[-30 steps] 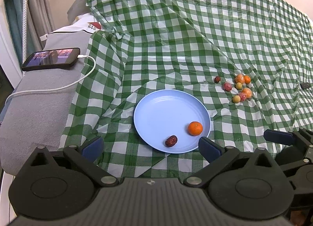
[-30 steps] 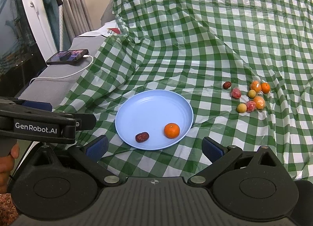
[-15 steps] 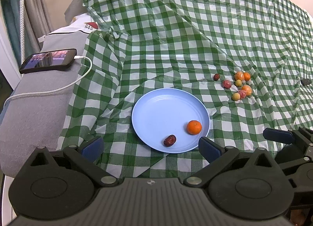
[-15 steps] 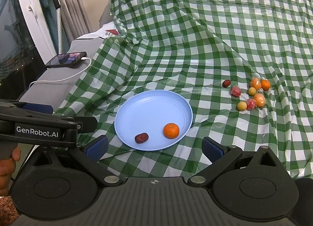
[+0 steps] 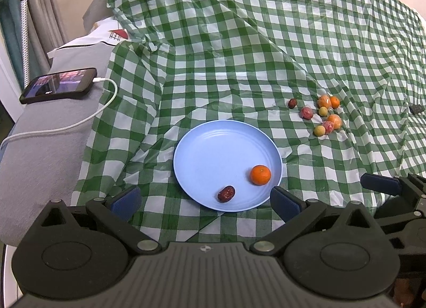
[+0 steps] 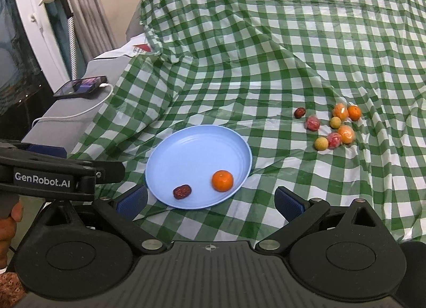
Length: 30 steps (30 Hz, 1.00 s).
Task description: Organize fruits
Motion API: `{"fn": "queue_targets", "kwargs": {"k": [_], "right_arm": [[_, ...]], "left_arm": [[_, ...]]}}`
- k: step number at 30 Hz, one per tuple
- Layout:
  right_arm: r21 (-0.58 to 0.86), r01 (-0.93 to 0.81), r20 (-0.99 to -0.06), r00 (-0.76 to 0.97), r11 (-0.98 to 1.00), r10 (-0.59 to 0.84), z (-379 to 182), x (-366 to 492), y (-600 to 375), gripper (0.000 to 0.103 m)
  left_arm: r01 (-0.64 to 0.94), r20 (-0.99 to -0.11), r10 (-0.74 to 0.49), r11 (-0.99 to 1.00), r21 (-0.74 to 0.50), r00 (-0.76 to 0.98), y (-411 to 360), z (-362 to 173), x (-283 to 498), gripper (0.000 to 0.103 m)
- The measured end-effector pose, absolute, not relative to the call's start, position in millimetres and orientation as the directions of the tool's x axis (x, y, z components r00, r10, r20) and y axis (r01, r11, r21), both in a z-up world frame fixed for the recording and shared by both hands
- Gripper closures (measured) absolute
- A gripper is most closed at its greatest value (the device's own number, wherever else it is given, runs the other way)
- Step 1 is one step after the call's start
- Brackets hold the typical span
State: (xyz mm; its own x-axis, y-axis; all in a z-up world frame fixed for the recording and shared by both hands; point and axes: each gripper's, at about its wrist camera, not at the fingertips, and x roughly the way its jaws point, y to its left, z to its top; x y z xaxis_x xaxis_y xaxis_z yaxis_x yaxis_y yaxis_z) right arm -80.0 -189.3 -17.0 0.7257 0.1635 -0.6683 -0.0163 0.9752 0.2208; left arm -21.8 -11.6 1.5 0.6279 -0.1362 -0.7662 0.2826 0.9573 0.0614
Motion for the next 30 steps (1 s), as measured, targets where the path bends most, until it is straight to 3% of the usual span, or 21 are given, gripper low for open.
{"fn": "queue_targets", "kwargs": {"k": [30], "right_arm": [[0.208,0.188,-0.69,0.724,0.96,0.008,-49,-46,-257,0.002]], "left_arm": [[0.348,-0.803,-0.149,0.934,0.077,0.578,-80,-8,24,0.0]]}}
